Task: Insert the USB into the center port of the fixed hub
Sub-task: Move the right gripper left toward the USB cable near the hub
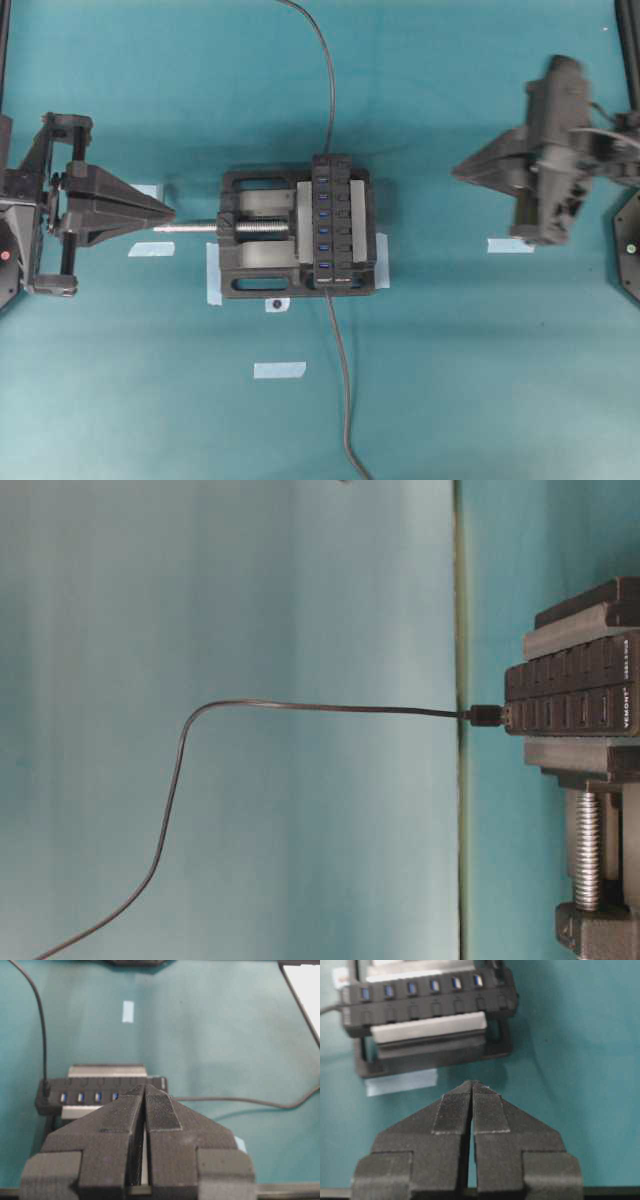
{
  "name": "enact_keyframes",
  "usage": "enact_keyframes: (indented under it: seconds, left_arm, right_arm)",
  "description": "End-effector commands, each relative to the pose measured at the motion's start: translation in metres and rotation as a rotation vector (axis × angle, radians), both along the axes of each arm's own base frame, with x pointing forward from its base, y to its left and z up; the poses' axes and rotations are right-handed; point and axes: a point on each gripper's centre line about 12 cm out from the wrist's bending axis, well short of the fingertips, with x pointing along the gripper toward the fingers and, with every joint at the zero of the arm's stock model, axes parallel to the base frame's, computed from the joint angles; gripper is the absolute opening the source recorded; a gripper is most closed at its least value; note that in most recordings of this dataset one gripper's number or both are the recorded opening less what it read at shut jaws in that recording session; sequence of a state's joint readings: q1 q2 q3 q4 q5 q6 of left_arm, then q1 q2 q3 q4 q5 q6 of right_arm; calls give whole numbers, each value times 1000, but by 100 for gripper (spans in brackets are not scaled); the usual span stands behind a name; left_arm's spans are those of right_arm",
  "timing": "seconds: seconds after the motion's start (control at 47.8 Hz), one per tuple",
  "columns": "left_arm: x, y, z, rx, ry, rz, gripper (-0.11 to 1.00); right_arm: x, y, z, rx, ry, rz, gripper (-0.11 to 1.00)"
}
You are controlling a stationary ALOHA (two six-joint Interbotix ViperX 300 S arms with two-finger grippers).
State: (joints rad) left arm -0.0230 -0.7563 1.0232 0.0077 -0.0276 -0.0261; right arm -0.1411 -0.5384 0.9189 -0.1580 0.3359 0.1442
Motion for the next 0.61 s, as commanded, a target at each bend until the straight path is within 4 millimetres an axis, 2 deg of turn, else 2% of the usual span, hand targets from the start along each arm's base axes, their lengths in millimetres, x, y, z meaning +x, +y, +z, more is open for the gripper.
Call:
enact_keyframes:
  seconds: [0.0, 0.272, 0.586]
  left_arm:
    - [3, 0, 11, -1, -29, 0, 0]
    - [4, 0, 15, -2, -40, 0, 0]
    - [3, 0, 14, -2, -37, 2, 0]
  right_arm:
    - [14, -8, 8, -9, -11, -16, 1]
    - [42, -17, 5, -35, 23, -15, 1]
    - [71, -26, -14, -29, 87, -20, 1]
